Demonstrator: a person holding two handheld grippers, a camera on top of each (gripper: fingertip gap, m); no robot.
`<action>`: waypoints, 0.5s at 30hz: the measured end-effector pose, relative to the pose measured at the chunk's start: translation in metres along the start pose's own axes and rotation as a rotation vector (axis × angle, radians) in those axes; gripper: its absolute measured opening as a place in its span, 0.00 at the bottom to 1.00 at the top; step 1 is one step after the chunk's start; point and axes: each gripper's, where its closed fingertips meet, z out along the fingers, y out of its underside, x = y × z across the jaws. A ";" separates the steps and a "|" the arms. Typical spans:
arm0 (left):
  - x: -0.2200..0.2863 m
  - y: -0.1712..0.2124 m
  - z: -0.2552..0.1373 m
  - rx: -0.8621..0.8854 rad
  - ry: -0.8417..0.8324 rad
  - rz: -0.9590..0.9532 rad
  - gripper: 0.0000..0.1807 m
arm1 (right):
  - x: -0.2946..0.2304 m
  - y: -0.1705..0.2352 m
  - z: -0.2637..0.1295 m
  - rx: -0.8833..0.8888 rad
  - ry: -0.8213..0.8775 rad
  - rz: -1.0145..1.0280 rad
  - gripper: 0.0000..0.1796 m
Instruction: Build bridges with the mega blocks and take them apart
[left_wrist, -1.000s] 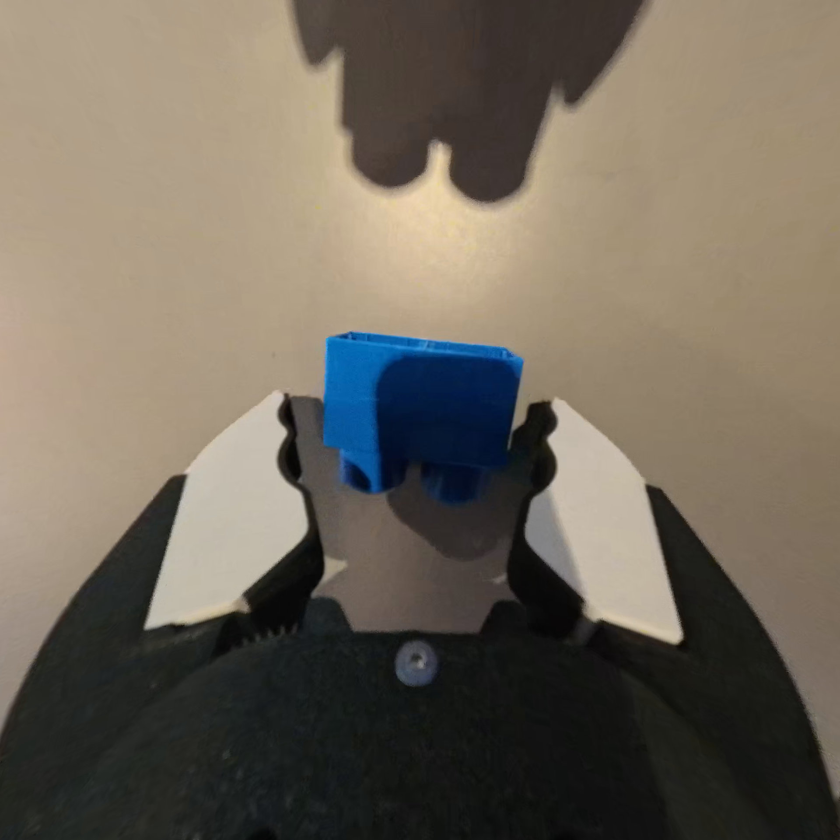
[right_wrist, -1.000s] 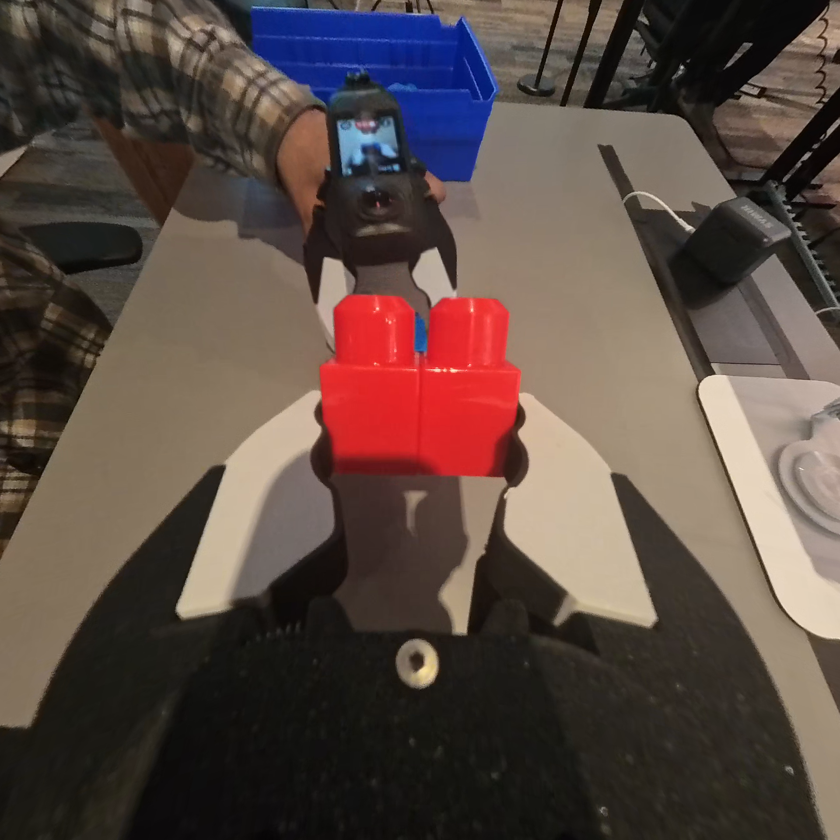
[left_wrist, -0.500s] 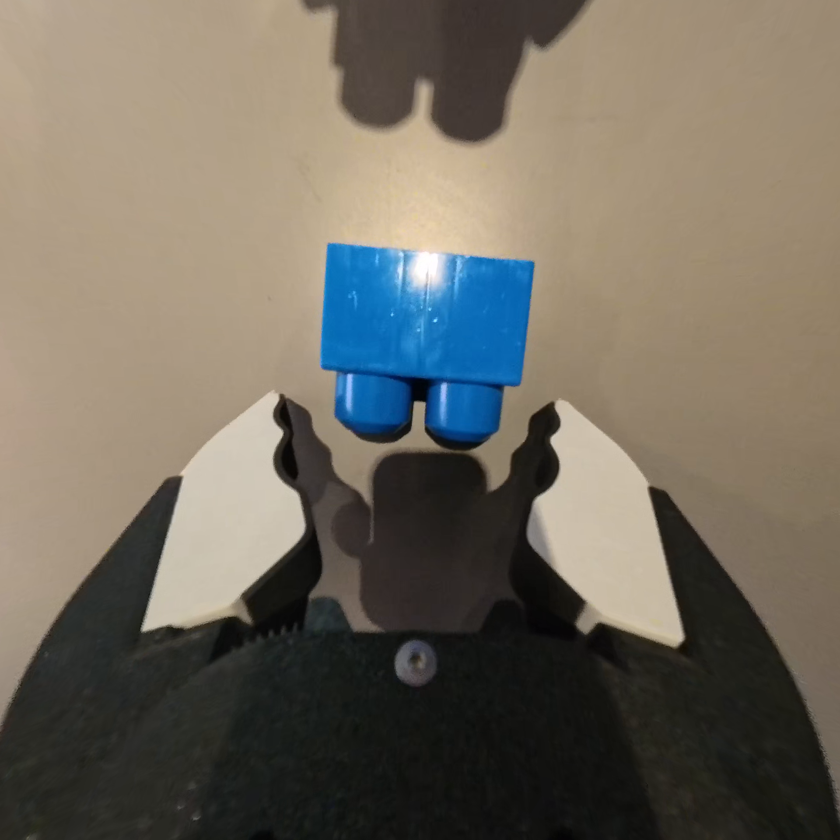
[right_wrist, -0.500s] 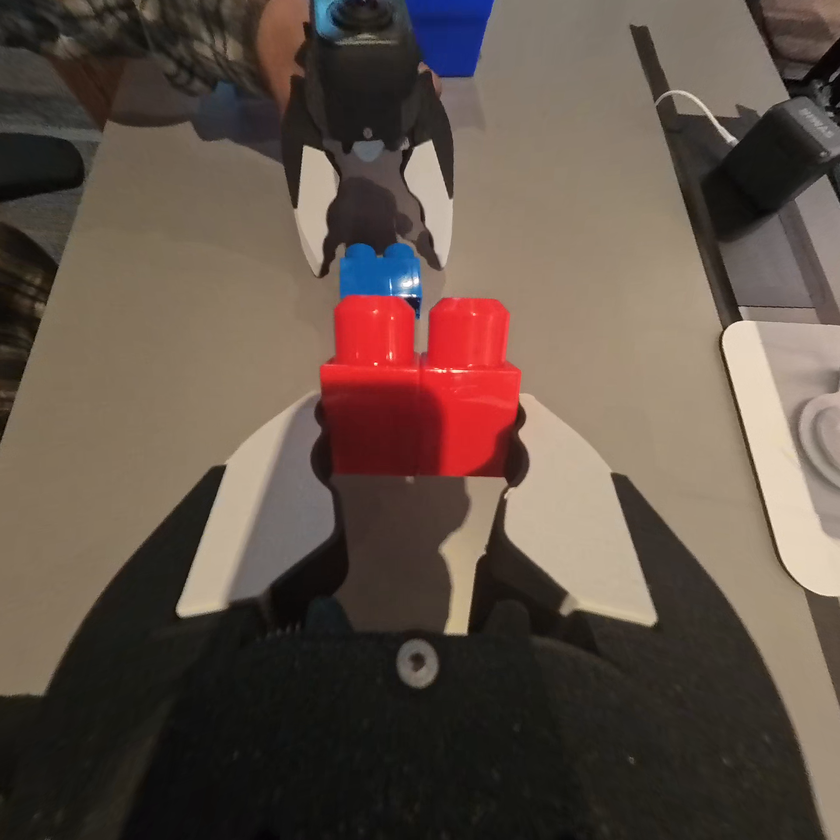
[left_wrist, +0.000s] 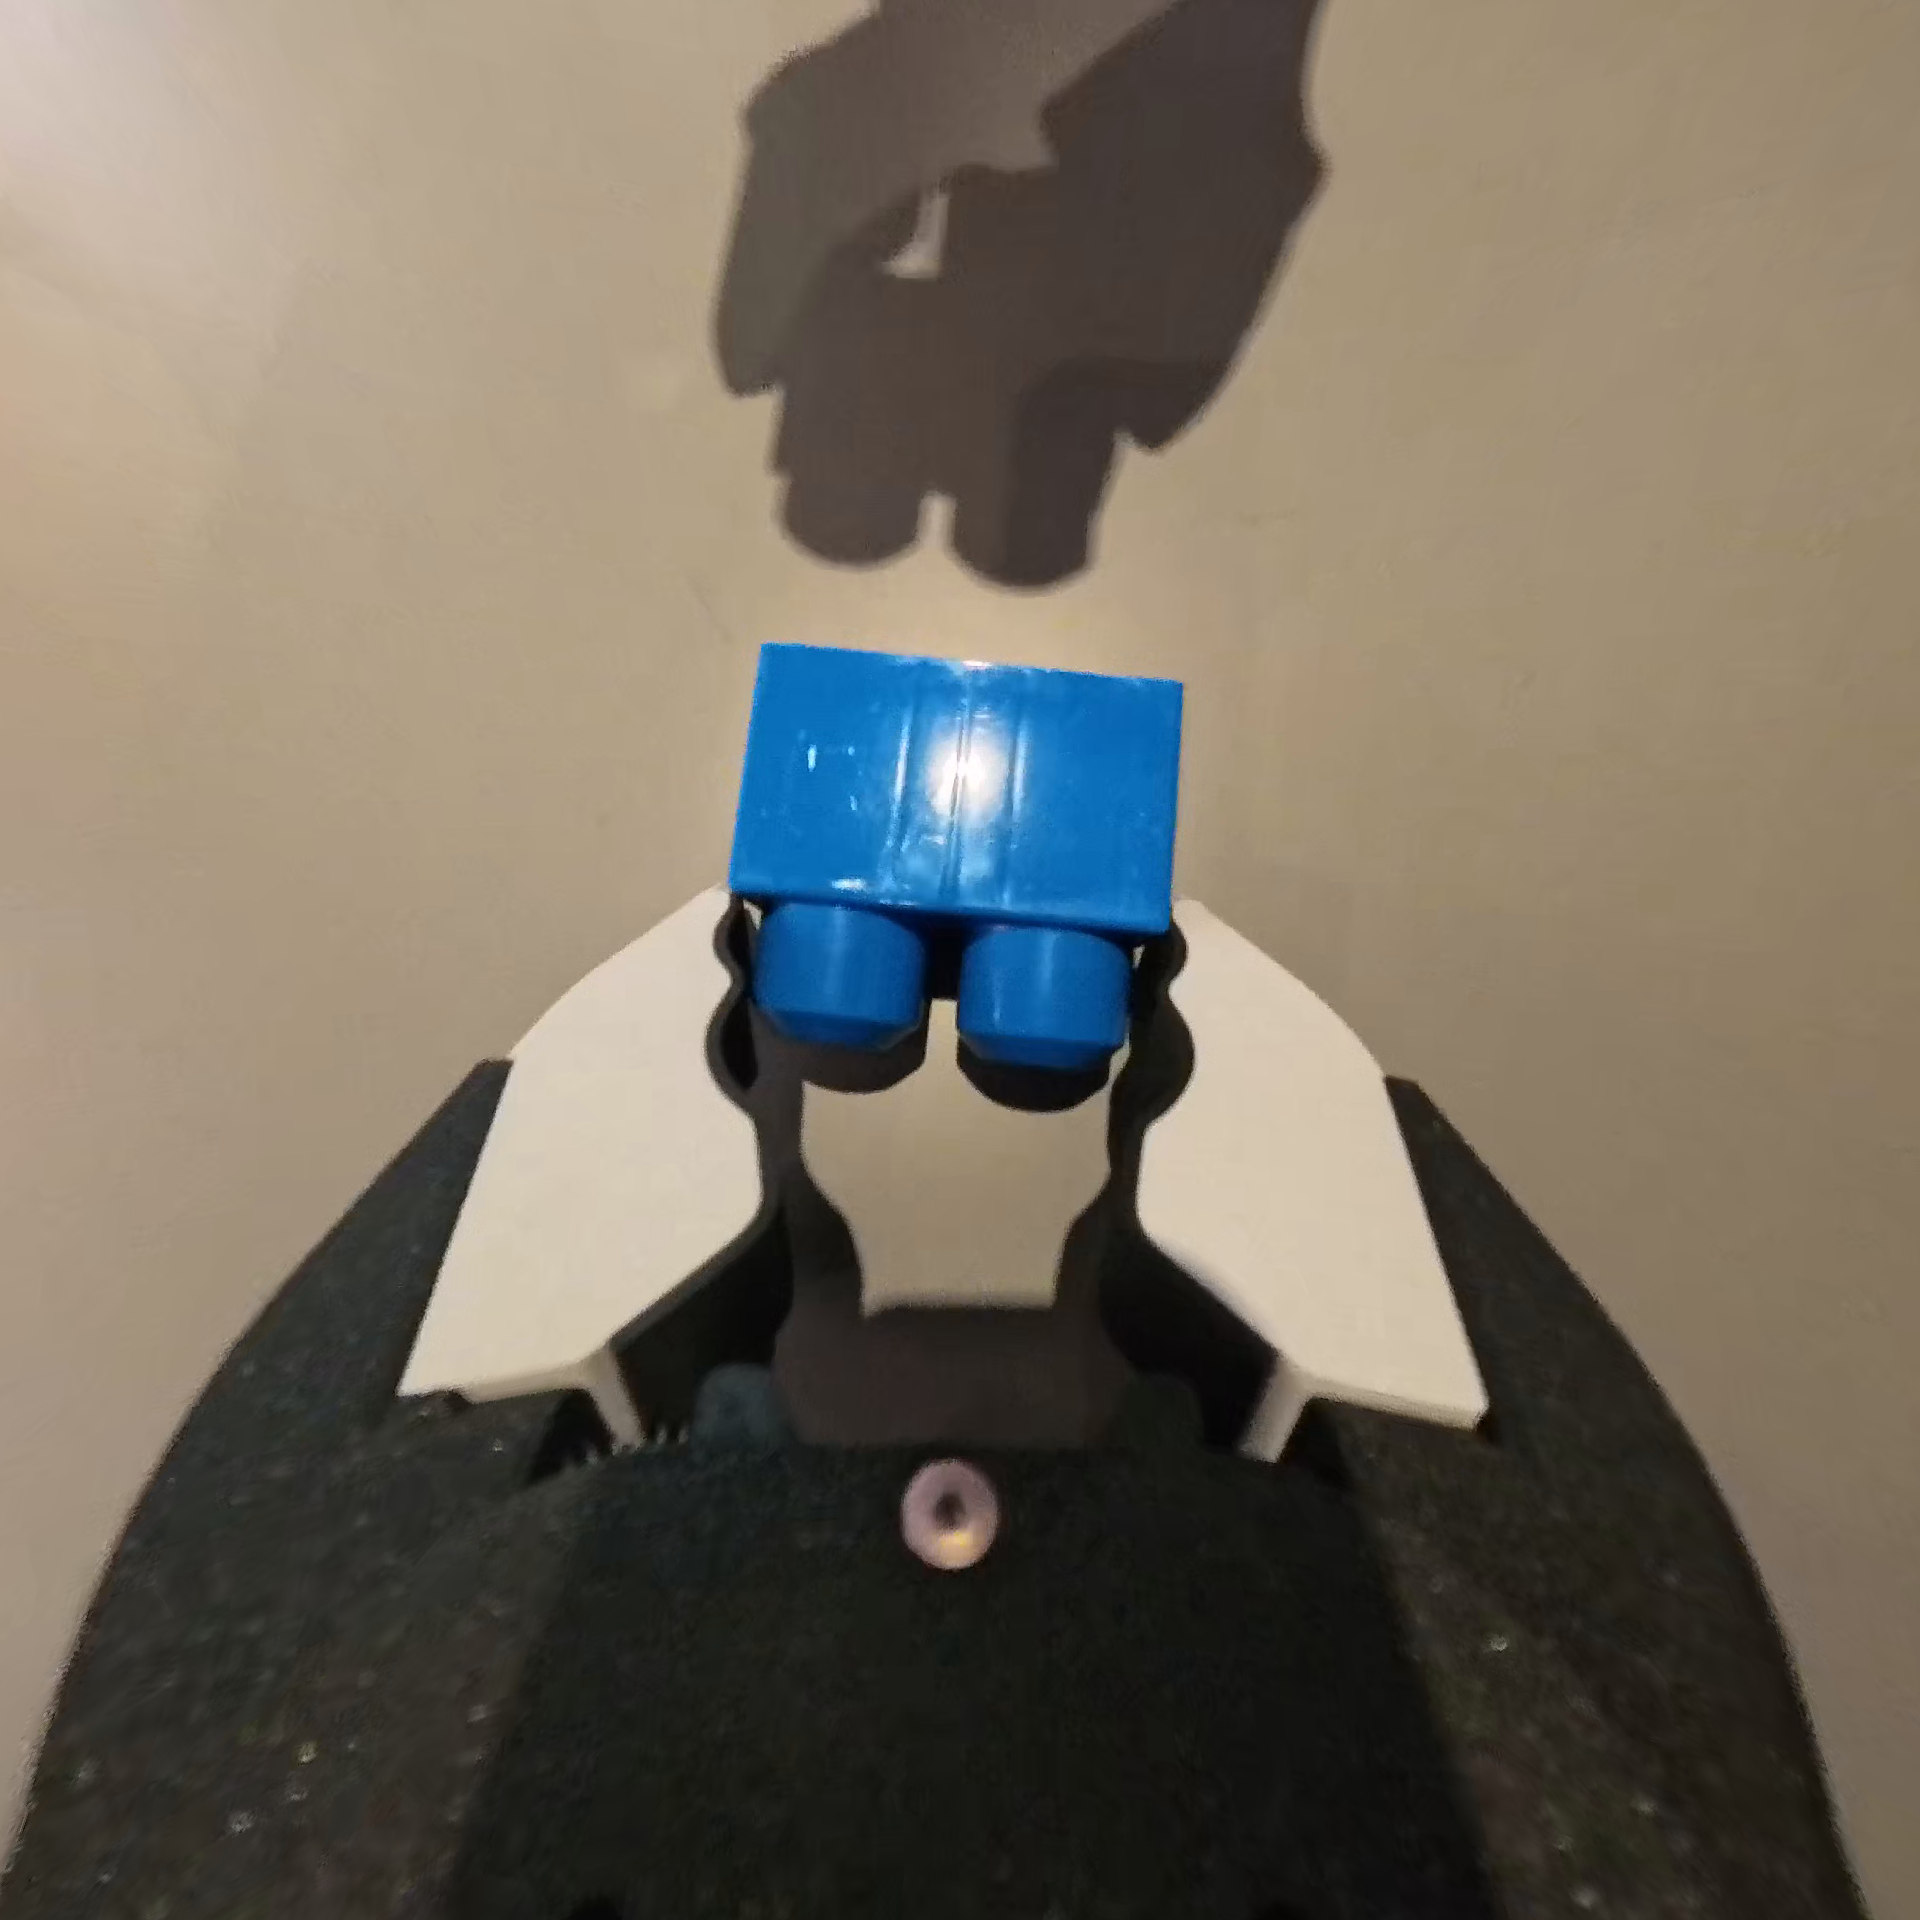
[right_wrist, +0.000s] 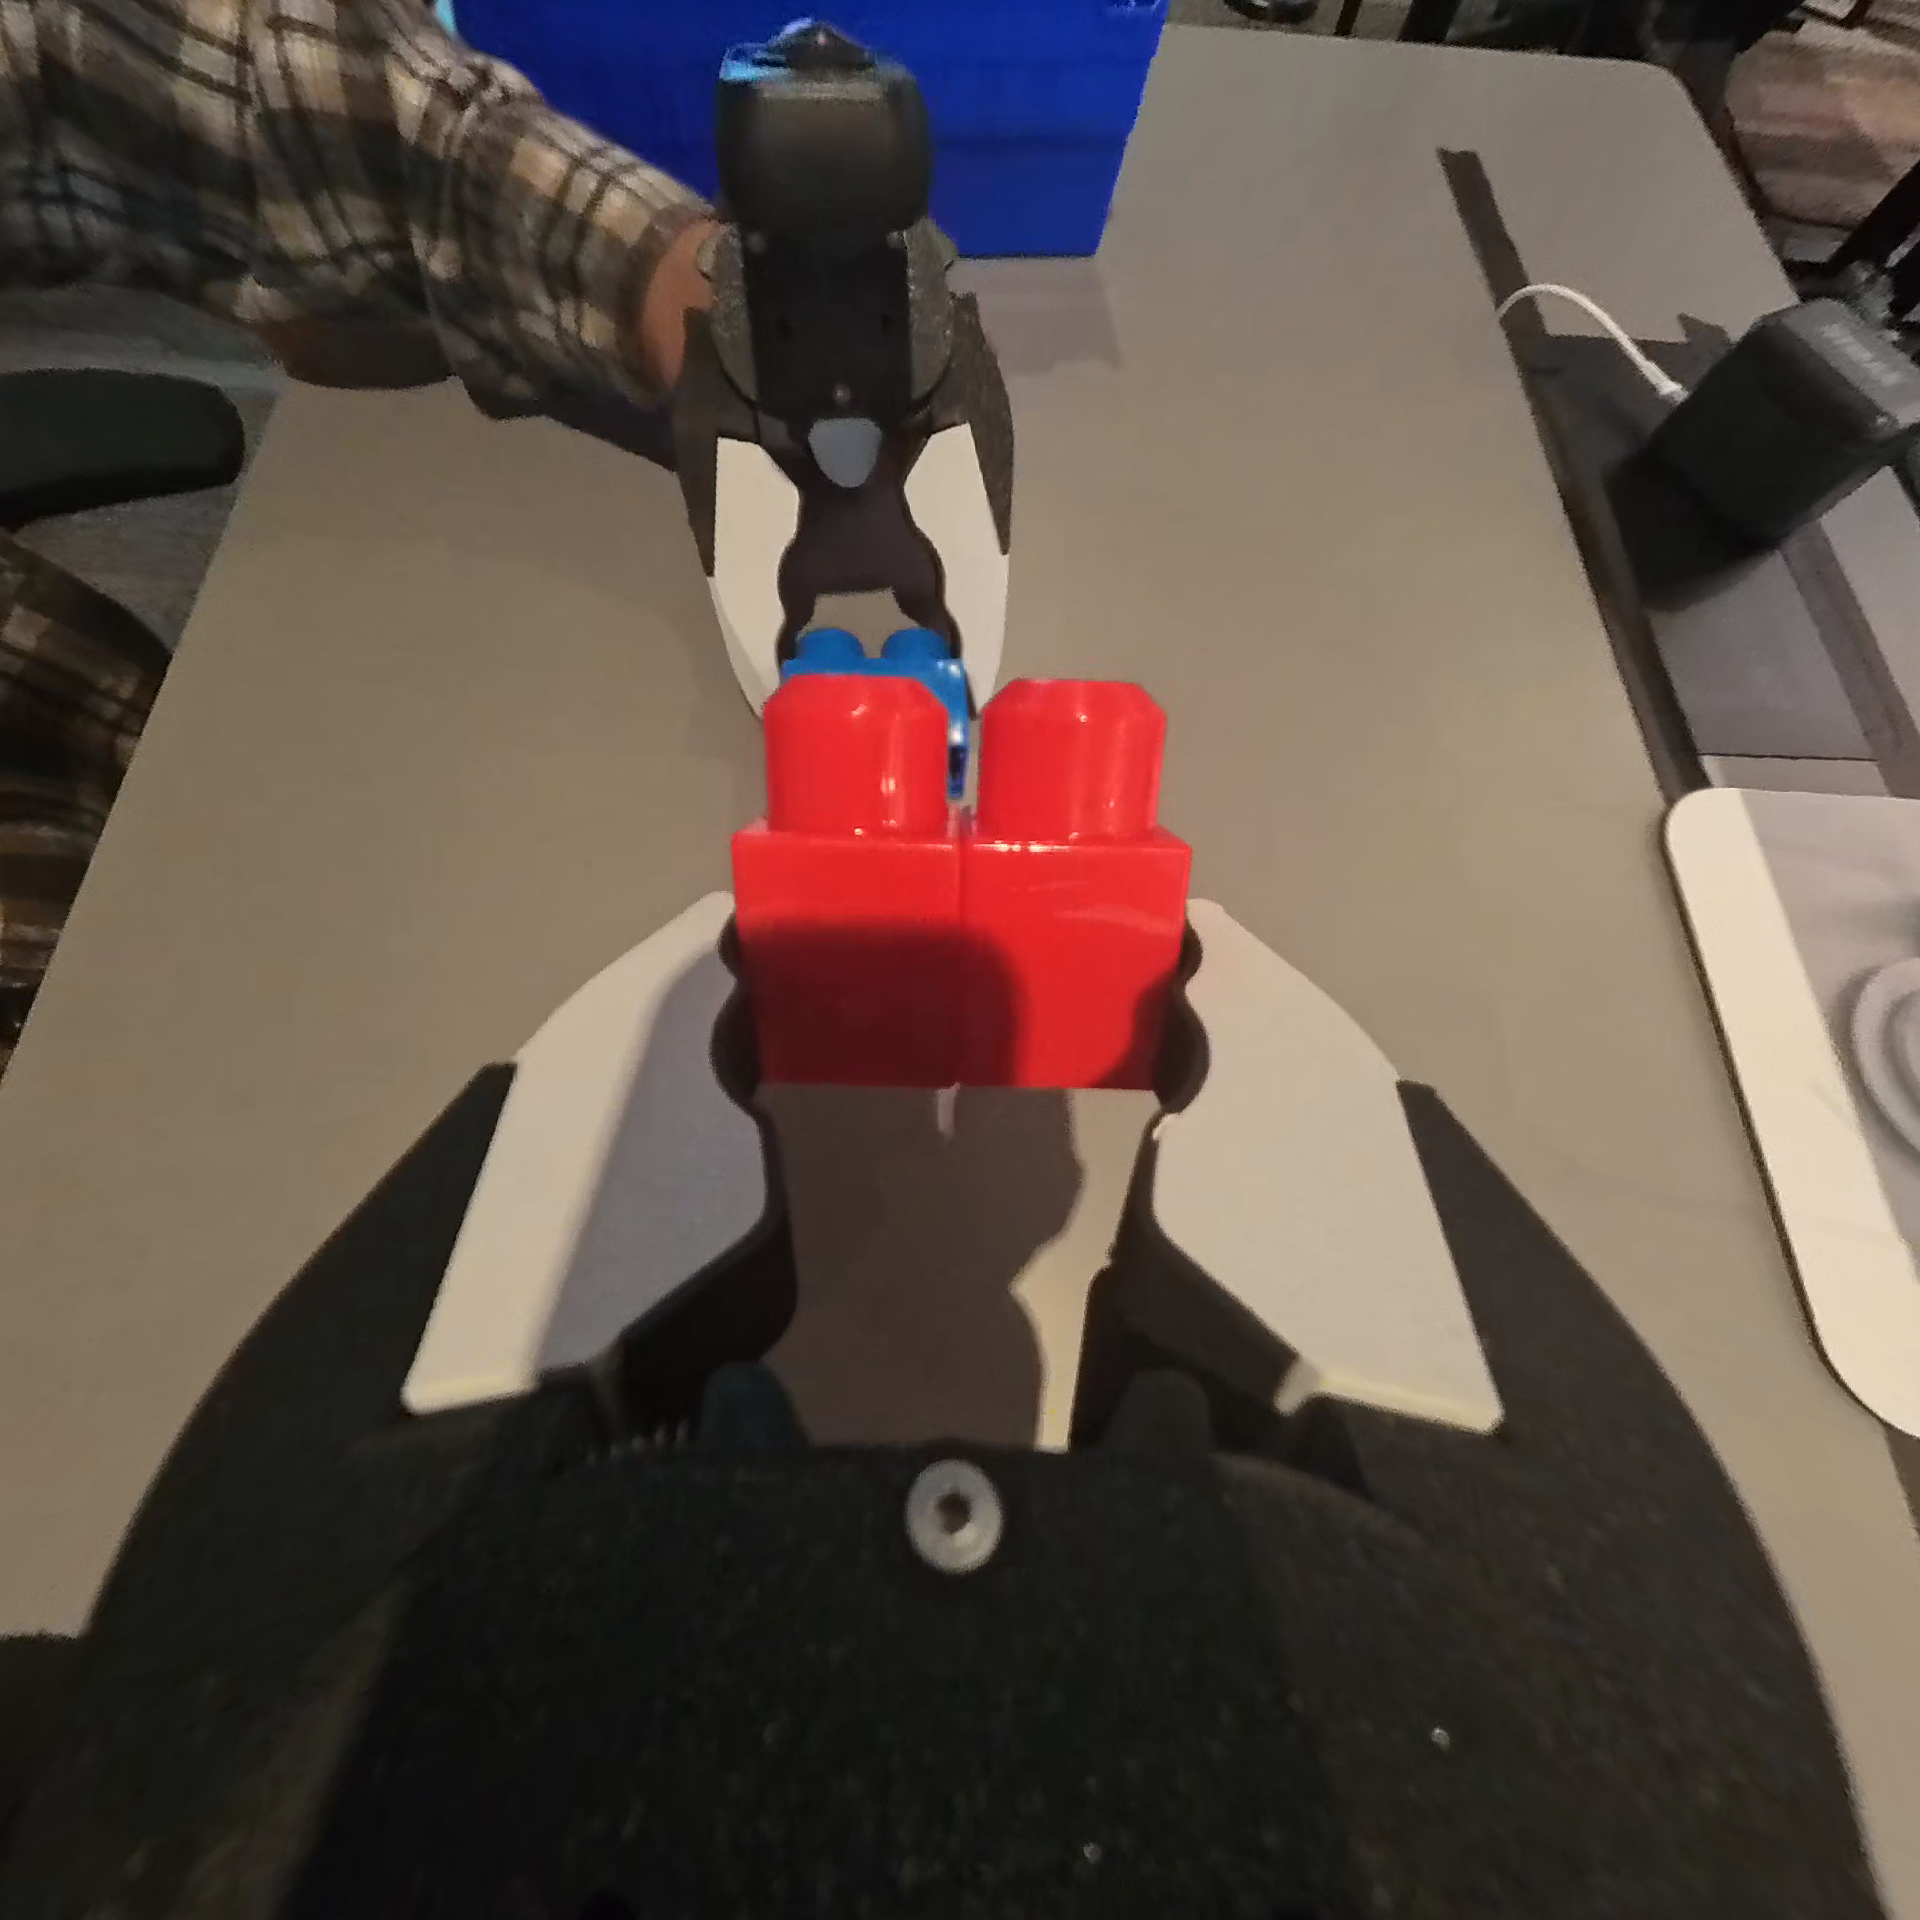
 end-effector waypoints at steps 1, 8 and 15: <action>0.000 -0.001 0.001 -0.001 -0.008 -0.008 0.41 | -0.001 0.002 0.002 -0.011 -0.005 -0.002 0.42; 0.000 -0.031 -0.004 0.016 -0.067 -0.067 0.40 | 0.003 0.033 0.016 -0.218 0.054 -0.028 0.42; -0.002 -0.068 0.010 0.043 -0.063 -0.076 0.40 | -0.004 0.074 0.018 -0.497 0.025 -0.042 0.41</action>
